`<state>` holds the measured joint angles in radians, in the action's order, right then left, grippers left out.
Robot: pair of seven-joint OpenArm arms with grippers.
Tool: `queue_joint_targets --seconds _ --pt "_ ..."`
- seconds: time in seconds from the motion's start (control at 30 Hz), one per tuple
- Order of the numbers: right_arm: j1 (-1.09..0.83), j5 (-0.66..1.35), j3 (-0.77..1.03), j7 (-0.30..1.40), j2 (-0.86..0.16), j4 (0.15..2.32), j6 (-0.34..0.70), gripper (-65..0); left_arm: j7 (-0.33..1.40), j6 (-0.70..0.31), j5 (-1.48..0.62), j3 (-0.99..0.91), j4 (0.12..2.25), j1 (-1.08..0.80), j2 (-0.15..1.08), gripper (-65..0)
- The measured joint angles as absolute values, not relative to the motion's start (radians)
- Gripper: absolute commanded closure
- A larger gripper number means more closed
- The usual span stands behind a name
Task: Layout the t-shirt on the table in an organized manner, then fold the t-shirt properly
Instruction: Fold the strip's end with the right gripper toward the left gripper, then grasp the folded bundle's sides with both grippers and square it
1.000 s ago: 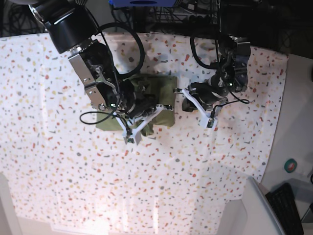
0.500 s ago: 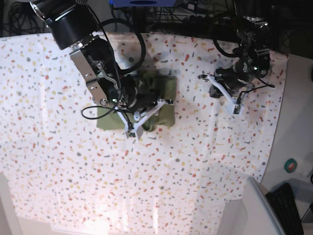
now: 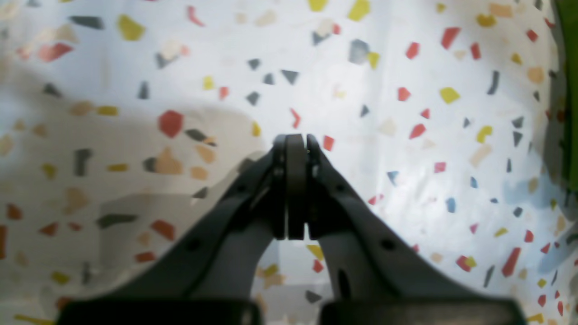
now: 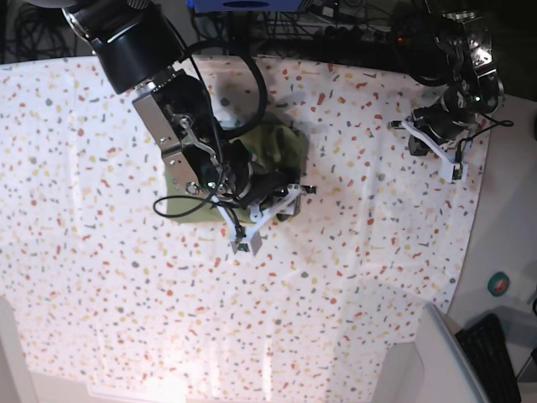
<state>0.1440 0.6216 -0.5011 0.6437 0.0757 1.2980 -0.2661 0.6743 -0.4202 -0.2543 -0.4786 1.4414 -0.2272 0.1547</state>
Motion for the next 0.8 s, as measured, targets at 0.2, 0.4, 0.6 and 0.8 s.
queue_joint_targets --seconds 0.2,0.4,0.6,0.8 --pt "0.182 0.648 -0.608 0.666 0.046 1.433 -0.255 -26.3 0.673 -0.421 -0.255 -0.535 1.44 -0.222 0.15 0.0" --pt "0.189 0.607 -0.587 0.643 -0.096 1.478 -0.34 0.0 0.678 -0.424 -0.254 -0.631 1.439 -0.228 0.161 0.0" --pt "0.194 0.639 -0.596 0.526 -0.022 1.298 -0.311 0.0 0.678 -0.506 -0.254 -0.633 1.44 -0.235 0.175 0.0" --pt "0.232 0.623 -0.678 0.449 -0.028 1.142 -0.332 0.0 0.678 -0.506 -0.254 -0.632 1.439 -0.238 0.172 0.0"
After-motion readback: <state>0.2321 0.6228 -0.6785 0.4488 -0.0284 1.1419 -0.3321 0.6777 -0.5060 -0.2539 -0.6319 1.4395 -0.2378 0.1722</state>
